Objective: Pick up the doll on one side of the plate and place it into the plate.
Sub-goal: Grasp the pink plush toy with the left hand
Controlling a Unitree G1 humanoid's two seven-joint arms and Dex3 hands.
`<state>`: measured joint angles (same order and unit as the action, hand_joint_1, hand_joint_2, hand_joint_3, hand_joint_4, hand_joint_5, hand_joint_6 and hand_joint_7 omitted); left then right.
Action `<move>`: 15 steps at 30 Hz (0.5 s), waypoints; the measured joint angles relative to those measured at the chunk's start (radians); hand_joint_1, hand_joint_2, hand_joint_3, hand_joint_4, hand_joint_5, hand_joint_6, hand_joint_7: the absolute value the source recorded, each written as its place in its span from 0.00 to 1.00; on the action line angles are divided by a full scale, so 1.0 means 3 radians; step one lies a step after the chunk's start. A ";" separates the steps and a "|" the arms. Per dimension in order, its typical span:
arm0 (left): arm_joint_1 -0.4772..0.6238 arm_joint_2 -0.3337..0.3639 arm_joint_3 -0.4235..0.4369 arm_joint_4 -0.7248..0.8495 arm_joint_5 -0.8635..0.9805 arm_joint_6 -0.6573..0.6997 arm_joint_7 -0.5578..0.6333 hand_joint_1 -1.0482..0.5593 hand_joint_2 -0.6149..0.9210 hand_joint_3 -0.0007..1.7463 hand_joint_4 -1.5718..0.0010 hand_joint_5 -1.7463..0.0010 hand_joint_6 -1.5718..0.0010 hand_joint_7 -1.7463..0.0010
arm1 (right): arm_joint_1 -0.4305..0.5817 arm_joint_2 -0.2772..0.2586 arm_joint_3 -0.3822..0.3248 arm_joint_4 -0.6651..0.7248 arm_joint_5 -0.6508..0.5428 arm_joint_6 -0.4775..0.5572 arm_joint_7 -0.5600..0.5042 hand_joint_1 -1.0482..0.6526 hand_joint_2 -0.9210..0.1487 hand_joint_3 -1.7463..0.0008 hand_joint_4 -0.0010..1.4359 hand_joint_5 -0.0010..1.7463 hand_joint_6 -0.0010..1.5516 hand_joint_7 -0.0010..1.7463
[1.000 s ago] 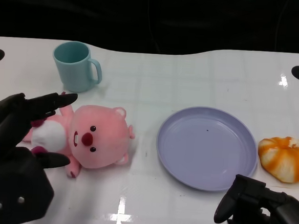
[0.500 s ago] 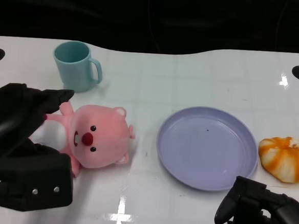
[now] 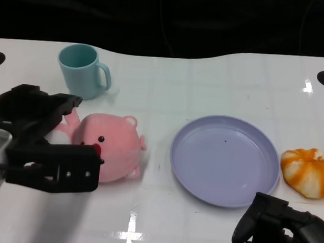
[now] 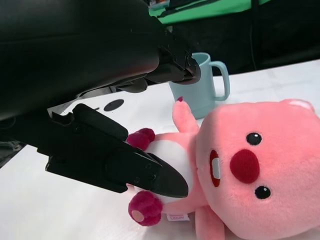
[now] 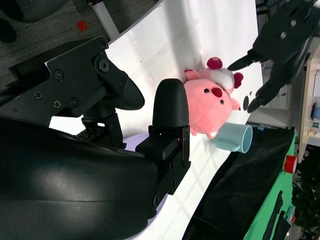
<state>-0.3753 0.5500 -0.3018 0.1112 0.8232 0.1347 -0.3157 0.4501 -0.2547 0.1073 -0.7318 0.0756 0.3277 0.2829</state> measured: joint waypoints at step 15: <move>-0.0568 -0.0280 -0.0437 0.1246 0.0009 -0.0068 0.0043 0.24 1.00 0.00 0.89 0.90 0.82 1.00 | 0.0050 0.0008 0.0028 -0.0122 -0.0003 0.0011 -0.0043 0.57 0.29 0.34 0.43 1.00 0.35 0.86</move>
<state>-0.5458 0.4660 -0.4328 0.4851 0.8259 0.1144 -0.3030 0.4651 -0.2523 0.1158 -0.7685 0.0746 0.3309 0.2701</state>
